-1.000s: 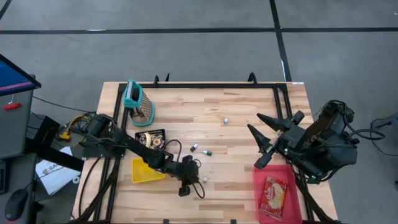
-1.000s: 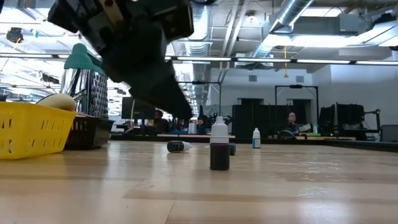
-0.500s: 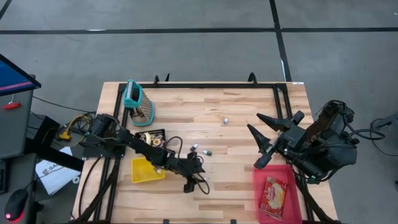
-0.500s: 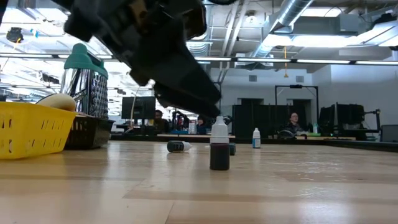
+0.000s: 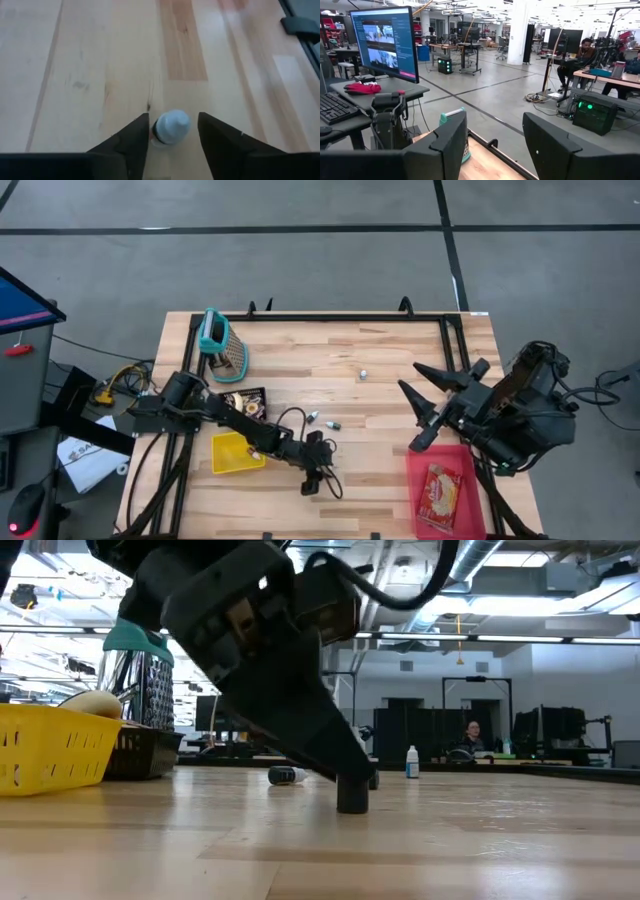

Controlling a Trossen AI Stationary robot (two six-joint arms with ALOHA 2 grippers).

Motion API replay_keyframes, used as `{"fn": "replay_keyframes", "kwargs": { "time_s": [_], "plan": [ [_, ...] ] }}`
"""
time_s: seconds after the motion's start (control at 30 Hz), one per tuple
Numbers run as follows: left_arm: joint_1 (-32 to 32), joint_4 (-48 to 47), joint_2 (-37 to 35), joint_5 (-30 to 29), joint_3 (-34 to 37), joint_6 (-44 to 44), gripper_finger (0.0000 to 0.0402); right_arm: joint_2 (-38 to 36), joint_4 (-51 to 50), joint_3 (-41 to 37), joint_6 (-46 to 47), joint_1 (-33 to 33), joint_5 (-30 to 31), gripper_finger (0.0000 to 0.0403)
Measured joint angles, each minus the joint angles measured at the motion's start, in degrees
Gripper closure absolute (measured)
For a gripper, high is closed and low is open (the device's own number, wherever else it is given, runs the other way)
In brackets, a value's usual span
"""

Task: Pick & Place Food Item
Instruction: Put the red food coloring bottle into the yellow bin

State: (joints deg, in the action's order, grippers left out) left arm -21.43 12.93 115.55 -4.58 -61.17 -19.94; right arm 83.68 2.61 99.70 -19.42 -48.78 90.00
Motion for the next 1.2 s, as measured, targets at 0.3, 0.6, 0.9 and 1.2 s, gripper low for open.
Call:
{"fn": "replay_keyframes", "kwargs": {
  "time_s": [0.3,0.6,0.9,1.2],
  "plan": [
    [0.44,1.25,-0.17,-0.17,-0.02,-1.87,0.0334,0.0,-0.1,0.0,-0.07,-0.01,0.0,0.0216],
    [0.53,1.21,-4.26,-2.75,0.04,-4.79,0.0347,0.0,-0.52,0.0,-0.08,-0.01,-0.01,0.0216],
    [-2.66,-28.97,-24.12,-15.65,0.45,-9.54,0.0347,0.0,-0.9,0.0,-0.3,-0.42,0.0,0.0216],
    [-18.54,-42.62,-39.03,-30.3,11.36,-44.13,0.0347,0.0,-0.92,0.0,-0.48,-1.52,-0.02,0.0216]
  ]
}}
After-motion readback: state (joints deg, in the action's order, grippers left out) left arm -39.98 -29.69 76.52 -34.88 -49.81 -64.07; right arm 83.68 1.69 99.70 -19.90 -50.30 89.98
